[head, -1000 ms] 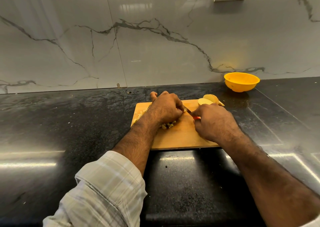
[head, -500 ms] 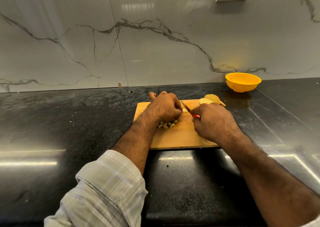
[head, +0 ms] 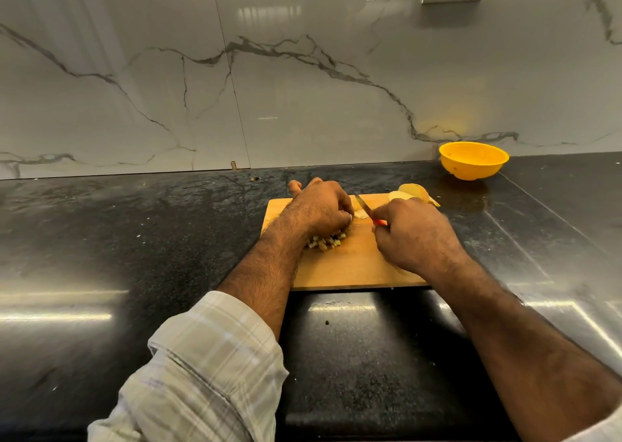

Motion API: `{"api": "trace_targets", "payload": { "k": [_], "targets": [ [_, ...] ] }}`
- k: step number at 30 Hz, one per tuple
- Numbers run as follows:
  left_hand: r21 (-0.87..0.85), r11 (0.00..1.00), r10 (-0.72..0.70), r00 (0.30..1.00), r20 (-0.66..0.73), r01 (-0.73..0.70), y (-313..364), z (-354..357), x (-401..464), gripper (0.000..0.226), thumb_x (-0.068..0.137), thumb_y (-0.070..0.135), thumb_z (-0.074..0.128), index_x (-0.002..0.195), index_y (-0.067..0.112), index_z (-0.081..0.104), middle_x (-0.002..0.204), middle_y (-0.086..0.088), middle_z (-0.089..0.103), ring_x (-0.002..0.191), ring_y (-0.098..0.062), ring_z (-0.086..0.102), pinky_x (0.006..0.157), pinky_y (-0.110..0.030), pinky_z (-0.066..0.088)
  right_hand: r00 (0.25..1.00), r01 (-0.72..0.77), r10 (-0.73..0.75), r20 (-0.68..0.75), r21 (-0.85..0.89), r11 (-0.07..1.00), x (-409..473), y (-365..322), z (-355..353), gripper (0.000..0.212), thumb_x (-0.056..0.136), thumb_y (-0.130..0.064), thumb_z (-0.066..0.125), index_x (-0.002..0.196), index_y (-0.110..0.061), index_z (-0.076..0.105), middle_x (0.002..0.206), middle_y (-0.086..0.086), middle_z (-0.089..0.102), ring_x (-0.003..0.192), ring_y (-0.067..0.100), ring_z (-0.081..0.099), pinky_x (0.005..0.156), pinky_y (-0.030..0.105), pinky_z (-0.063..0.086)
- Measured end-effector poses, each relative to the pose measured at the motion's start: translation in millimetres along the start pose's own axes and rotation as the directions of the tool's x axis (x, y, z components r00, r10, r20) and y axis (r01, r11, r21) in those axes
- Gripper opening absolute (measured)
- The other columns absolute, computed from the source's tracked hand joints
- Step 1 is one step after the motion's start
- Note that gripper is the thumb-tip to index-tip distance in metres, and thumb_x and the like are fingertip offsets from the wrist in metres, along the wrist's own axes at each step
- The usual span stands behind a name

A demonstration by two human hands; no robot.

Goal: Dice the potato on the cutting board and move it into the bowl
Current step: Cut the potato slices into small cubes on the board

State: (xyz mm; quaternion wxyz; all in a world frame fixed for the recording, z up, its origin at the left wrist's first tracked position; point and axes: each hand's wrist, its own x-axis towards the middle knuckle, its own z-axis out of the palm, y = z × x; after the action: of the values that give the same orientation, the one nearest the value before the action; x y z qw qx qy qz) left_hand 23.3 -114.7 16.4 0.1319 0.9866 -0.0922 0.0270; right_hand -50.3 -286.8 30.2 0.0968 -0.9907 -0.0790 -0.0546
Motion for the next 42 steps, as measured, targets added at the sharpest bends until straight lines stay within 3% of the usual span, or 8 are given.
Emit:
{"api": "trace_targets", "payload": {
  "k": [11,15,18,25,32,37,39,42],
  "targets": [
    [-0.002,1.000,0.010,1.000,-0.022,-0.010,-2.7,4.9,1.8,0.009,0.096,0.041,0.071,0.102,0.040,0.078,0.125,0.018,0.064,0.137,-0.014,0.040,0.113,-0.058,0.019,0.997,0.008,-0.006,0.082,-0.028,1.000,9.2,-1.5,6.3,0.043,0.098,-0.035,0.066,0.140,-0.030,0.064,0.130,0.001,0.067,0.111,0.021,0.063,0.089,0.040,0.061],
    [-0.058,0.997,0.031,0.984,-0.177,-0.042,-11.2,0.1,0.7,0.011,0.096,0.035,0.066,0.099,0.036,0.076,0.113,0.018,0.067,0.129,-0.015,0.048,0.108,-0.054,0.021,0.998,-0.046,0.048,-0.043,0.043,0.998,4.6,11.4,4.1,0.042,0.097,-0.038,0.063,0.138,-0.032,0.066,0.129,0.000,0.069,0.109,0.022,0.064,0.088,0.042,0.062],
    [-0.084,0.995,0.019,0.951,-0.307,-0.047,-17.5,-2.2,1.5,0.013,0.096,0.038,0.064,0.095,0.033,0.076,0.100,0.018,0.068,0.116,-0.014,0.055,0.097,-0.048,0.023,0.994,-0.106,0.106,-0.001,0.006,0.994,4.4,14.4,3.5,0.041,0.096,-0.036,0.064,0.137,-0.030,0.066,0.129,0.003,0.067,0.110,0.024,0.064,0.090,0.042,0.061],
    [-0.100,0.995,-0.016,0.896,-0.444,-0.032,-29.0,-6.7,4.0,0.015,0.093,0.042,0.066,0.088,0.032,0.076,0.091,0.016,0.071,0.105,-0.014,0.059,0.087,-0.044,0.022,0.994,0.087,-0.092,0.056,0.075,0.993,0.9,-4.9,14.3,0.044,0.100,-0.039,0.061,0.144,-0.034,0.060,0.132,-0.001,0.067,0.114,0.019,0.063,0.095,0.039,0.059],
    [-0.098,0.995,-0.020,0.885,-0.466,-0.030,-30.0,-5.8,4.0,0.016,0.094,0.043,0.066,0.091,0.031,0.076,0.093,0.014,0.071,0.103,-0.014,0.060,0.089,-0.044,0.022,1.000,-0.014,0.015,-0.009,0.092,0.996,9.7,16.0,11.8,0.044,0.097,-0.040,0.065,0.140,-0.033,0.064,0.130,0.000,0.068,0.108,0.020,0.064,0.093,0.040,0.061],
    [-0.088,0.996,-0.015,0.886,-0.463,-0.029,-28.8,-3.9,3.5,0.017,0.095,0.042,0.065,0.091,0.031,0.078,0.093,0.015,0.072,0.103,-0.013,0.060,0.089,-0.043,0.021,0.994,0.104,-0.110,0.019,0.201,0.974,7.7,13.7,11.3,0.040,0.099,-0.040,0.066,0.139,-0.033,0.066,0.122,-0.005,0.071,0.101,0.012,0.062,0.090,0.035,0.059],
    [-0.092,0.995,-0.017,0.889,-0.458,-0.028,-30.7,-3.4,4.2,0.018,0.094,0.043,0.065,0.091,0.030,0.077,0.093,0.015,0.072,0.103,-0.012,0.060,0.089,-0.043,0.021,0.996,0.059,-0.043,-0.076,0.219,0.974,11.1,20.1,10.4,0.040,0.098,-0.040,0.067,0.137,-0.032,0.067,0.114,-0.004,0.073,0.094,0.012,0.062,0.081,0.033,0.059],
    [-0.096,0.995,-0.012,0.890,-0.456,-0.035,-31.5,-2.8,3.8,0.018,0.095,0.043,0.065,0.091,0.030,0.077,0.092,0.016,0.071,0.101,-0.012,0.060,0.088,-0.042,0.020,0.996,-0.050,0.058,-0.062,0.127,0.991,15.1,29.6,13.7,0.042,0.096,-0.038,0.068,0.137,-0.029,0.067,0.121,-0.002,0.072,0.101,0.017,0.064,0.089,0.040,0.062]
  ]
}}
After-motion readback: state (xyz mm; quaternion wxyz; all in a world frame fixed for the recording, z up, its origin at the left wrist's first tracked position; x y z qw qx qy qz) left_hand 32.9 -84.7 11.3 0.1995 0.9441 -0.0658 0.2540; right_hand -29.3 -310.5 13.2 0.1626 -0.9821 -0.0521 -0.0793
